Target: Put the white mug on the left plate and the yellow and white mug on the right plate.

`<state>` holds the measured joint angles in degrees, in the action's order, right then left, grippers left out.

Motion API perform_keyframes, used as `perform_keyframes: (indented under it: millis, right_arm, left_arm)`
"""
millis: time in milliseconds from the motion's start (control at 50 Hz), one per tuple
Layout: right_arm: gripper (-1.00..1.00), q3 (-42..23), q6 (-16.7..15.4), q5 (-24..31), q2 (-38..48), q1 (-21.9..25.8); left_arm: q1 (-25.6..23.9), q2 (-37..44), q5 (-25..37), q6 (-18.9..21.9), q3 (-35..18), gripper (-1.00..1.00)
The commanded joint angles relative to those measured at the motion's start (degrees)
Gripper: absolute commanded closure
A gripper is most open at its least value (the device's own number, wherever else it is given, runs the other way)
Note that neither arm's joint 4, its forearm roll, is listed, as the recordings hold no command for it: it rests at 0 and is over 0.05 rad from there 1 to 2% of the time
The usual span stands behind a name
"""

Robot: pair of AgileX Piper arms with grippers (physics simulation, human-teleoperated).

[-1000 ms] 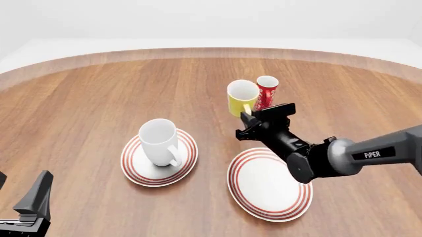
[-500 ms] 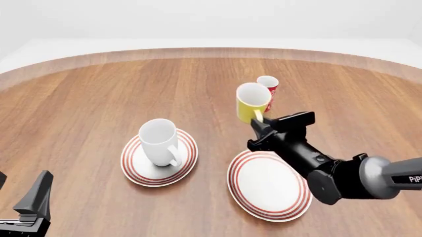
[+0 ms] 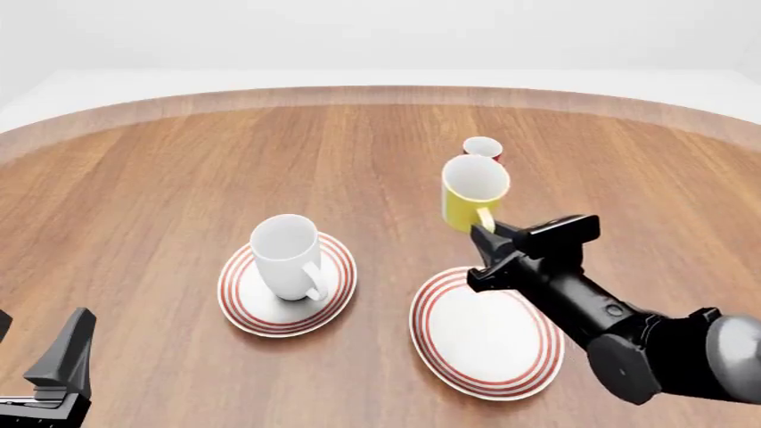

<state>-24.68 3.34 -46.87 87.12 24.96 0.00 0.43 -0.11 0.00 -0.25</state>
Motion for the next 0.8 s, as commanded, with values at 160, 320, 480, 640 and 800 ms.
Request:
perform_keyframes:
  millis: [160, 320, 480, 640, 800]
  right_arm:
    - [1.00, 8.19, -0.36, 5.12, -16.43, 0.83]
    - [1.00, 10.86, -0.79, 8.66, -22.96, 0.73]
    - [1.00, 12.51, -1.01, 12.10, -28.22, 0.57]
    - [1.00, 14.00, -1.28, 15.97, -33.76, 0.62]
    - [1.00, 15.55, -0.91, 19.92, -39.82, 0.64]
  left_arm:
    - [0.00, 0.00, 0.00, 0.00, 0.00, -1.00]
    - [0.00, 0.00, 0.00, 0.00, 0.00, -1.00]
    - [0.00, 0.00, 0.00, 0.00, 0.00, -1.00]
    - [0.00, 0.00, 0.00, 0.00, 0.00, -1.00]
    - [0.00, 0.00, 0.00, 0.00, 0.00, -1.00]
